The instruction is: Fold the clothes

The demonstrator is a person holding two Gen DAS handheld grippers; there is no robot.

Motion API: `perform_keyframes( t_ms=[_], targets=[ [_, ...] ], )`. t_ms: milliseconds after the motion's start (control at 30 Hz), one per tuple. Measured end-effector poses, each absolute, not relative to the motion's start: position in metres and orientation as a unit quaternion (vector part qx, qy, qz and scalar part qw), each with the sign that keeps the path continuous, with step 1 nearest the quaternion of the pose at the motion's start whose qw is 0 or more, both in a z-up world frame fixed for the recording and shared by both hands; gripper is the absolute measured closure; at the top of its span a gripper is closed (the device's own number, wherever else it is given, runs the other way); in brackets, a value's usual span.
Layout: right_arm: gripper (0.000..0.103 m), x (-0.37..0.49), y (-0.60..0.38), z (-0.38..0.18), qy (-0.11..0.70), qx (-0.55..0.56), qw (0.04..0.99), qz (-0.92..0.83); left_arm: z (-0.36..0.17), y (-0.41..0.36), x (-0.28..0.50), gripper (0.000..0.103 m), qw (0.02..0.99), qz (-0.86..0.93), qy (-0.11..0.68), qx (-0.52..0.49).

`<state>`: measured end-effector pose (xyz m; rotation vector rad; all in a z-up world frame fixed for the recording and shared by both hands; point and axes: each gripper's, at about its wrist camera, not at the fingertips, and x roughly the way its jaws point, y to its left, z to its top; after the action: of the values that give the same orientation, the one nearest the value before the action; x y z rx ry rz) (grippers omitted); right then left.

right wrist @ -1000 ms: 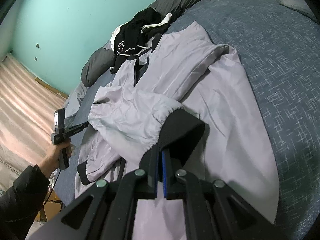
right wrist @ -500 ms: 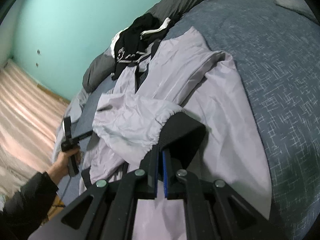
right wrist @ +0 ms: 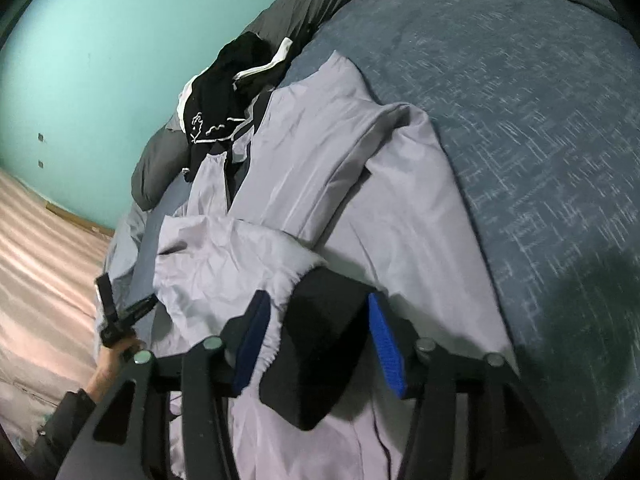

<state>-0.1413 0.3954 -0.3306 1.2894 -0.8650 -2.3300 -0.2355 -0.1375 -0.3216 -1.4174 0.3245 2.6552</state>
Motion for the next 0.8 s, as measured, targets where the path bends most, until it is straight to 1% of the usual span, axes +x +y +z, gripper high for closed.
perform_keyframes(
  t_ms=[33,67,100,233,300,400,567,667,733,800],
  targets=[
    [0.093,-0.14,0.395,-0.329,-0.302,0.451,0.173,-0.822,-0.32,-0.138,-0.234,0.099,0.055,0.877,0.11,-0.464],
    [0.097,-0.137,0.396,-0.327,-0.299,0.448,0.176,-0.824,-0.317,-0.138,-0.234,0.099,0.053,0.878,0.112,-0.462],
    [0.098,-0.135,0.396,-0.325,-0.295,0.444,0.179,-0.827,-0.315,-0.137,-0.234,0.099,0.05,0.879,0.117,-0.459],
    [0.098,-0.115,0.406,-0.302,-0.273,0.415,0.174,-0.85,-0.303,-0.129,-0.23,0.099,0.044,0.881,0.167,-0.44],
    [0.098,-0.108,0.41,-0.301,-0.27,0.411,0.171,-0.854,-0.3,-0.123,-0.23,0.099,0.041,0.877,0.198,-0.435],
    [0.098,-0.104,0.411,-0.309,-0.279,0.419,0.17,-0.847,-0.294,-0.121,-0.234,0.099,0.032,0.876,0.212,-0.432],
    [0.098,-0.107,0.401,-0.317,-0.279,0.433,0.177,-0.839,-0.307,-0.129,-0.242,0.1,0.022,0.863,0.184,-0.47],
    [0.098,-0.108,0.399,-0.318,-0.271,0.436,0.176,-0.84,-0.327,-0.139,-0.242,0.099,0.019,0.848,0.146,-0.508],
    [0.098,-0.108,0.4,-0.321,-0.274,0.442,0.173,-0.836,-0.335,-0.147,-0.24,0.1,0.002,0.845,0.131,-0.518],
    [0.098,-0.107,0.401,-0.323,-0.268,0.447,0.164,-0.837,-0.332,-0.156,-0.233,0.1,0.0,0.852,0.101,-0.514]
  ],
)
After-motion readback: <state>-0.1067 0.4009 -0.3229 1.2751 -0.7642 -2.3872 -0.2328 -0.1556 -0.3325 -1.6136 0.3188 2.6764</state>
